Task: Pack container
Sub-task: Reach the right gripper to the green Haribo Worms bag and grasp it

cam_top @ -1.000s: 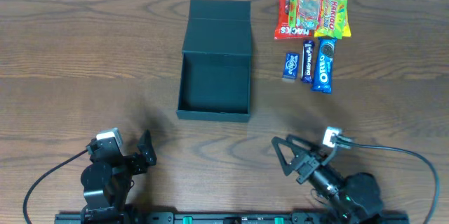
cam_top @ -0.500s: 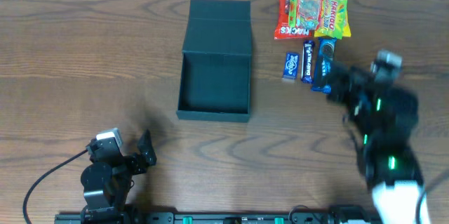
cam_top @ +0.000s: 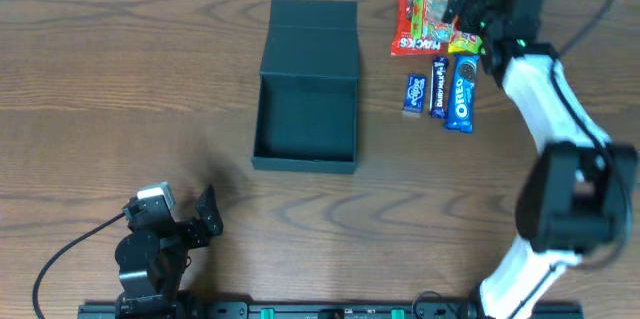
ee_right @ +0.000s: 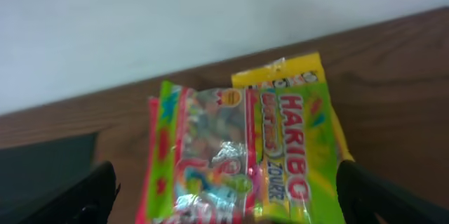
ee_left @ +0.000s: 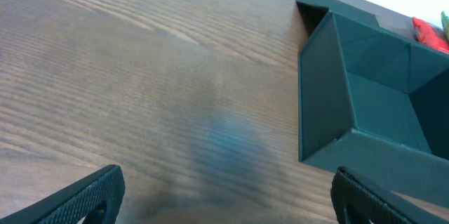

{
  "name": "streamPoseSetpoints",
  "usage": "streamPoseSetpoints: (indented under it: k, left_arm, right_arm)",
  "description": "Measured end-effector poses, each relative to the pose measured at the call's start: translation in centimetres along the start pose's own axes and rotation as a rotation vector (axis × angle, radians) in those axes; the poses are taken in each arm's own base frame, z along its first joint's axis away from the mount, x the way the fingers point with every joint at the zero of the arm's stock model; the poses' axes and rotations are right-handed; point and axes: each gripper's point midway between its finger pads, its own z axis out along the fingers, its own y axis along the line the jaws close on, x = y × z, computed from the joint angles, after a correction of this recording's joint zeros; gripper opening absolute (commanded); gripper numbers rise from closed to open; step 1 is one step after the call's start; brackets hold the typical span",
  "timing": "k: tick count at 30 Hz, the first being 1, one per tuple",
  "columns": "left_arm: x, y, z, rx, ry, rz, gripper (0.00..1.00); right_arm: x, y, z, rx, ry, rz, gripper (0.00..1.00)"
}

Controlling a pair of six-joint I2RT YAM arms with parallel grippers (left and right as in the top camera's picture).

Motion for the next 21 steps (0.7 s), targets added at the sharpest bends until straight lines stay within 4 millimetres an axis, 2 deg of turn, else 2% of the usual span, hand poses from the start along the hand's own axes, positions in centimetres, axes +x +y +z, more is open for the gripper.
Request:
streamPoseSetpoints:
  k: [5,9,12,15,16,19,21]
  left_arm:
    - [0.0,0.0,0.0,0.0,0.0,0.0,0.95]
    - [0.0,0.0,0.0,0.0,0.0,0.0,0.95]
    - [0.0,0.0,0.0,0.0,0.0,0.0,0.95]
    - [0.0,0.0,0.0,0.0,0.0,0.0,0.95]
    - [0.0,0.0,0.0,0.0,0.0,0.0,0.95]
    - [0.0,0.0,0.0,0.0,0.0,0.0,0.95]
    - [0.0,0.0,0.0,0.0,0.0,0.0,0.95]
  right_arm:
    - [1.6,-1.1,5.3,0.042,0.034,-0.008,0.96]
    - [3.9,-2.2,7.8,0.08,0.072,-0.016,0.94]
    - [6.1,-3.1,8.9,0.109,0.118,-0.019,0.93]
    - [7.4,-3.6,9.4,0.127,0.143,-0.023,0.89]
    - [7.5,-3.7,9.5,0.131,0.144,-0.024,0.86]
    - [7.1,-3.8,9.6,0.139,0.137,-0.03,0.67]
    - [7.2,-3.9,9.6,0.143,0.141,-0.034,0.4]
